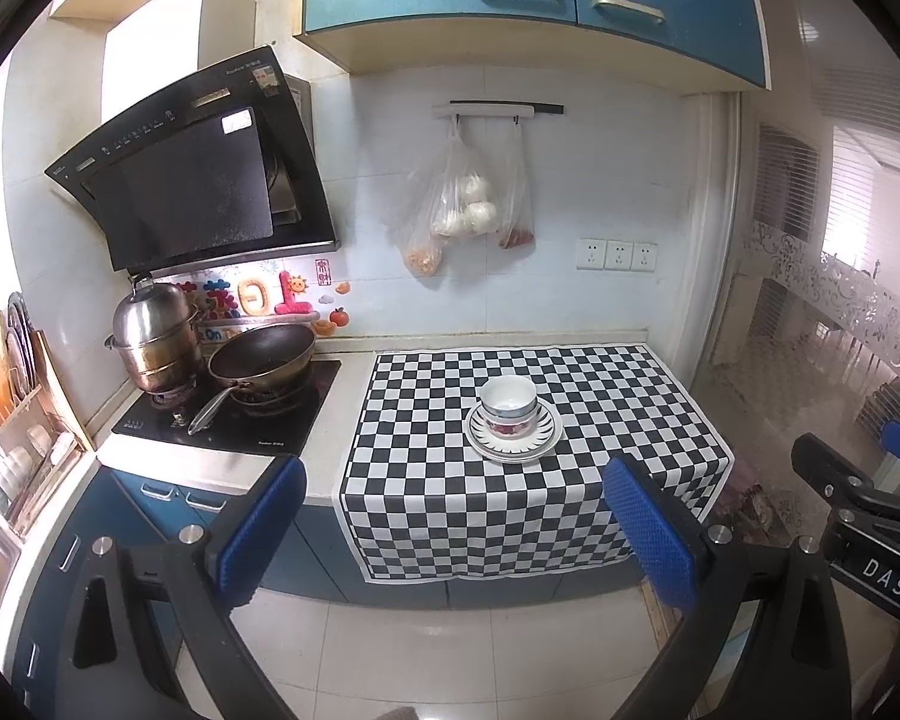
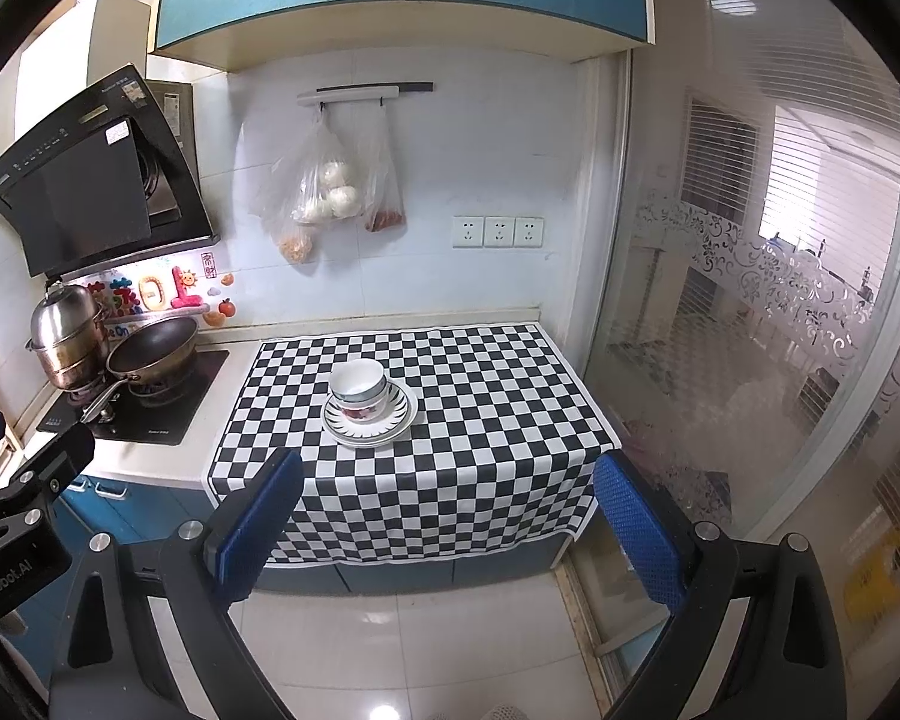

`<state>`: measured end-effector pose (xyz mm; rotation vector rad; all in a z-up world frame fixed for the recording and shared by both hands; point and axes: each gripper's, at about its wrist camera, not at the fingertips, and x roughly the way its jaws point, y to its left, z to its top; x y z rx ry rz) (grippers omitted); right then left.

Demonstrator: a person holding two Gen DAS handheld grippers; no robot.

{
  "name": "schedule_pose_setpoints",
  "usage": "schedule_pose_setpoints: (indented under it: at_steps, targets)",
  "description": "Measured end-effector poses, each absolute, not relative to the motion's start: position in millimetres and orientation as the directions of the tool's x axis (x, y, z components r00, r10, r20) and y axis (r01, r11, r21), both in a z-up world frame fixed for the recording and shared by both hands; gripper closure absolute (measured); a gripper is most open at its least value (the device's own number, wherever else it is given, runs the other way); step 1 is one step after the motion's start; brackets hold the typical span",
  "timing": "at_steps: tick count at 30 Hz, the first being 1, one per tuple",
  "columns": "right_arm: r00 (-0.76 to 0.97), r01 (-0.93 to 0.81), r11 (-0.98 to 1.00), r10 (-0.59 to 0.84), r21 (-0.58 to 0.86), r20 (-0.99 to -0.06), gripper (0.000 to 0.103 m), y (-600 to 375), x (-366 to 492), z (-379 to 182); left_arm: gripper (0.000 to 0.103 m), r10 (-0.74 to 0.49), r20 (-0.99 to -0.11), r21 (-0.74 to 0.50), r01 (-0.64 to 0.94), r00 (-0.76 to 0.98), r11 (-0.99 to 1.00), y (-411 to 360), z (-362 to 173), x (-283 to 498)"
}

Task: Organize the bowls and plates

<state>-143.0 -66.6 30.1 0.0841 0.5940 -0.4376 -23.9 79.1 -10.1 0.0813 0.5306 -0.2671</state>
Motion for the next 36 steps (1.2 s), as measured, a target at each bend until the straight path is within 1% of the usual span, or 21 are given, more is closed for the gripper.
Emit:
schedule_pose_setpoints:
  at_steps: [18,36]
  targets:
    - [0.731,0.427,0.903,-0.37,-0.037,-0.573,0.004,-71,-142,23,0.001,-0.223,-0.533,0.021,0.277,0.816,0.961,74,-13,-19]
    - [0.729,0.432,0.901,-0.37,-0.033,-0.576,0.004,-72,-143,19,0.001,-0.216,-0.521,0.044,0.279,0.826,0.959,67,-12,-22]
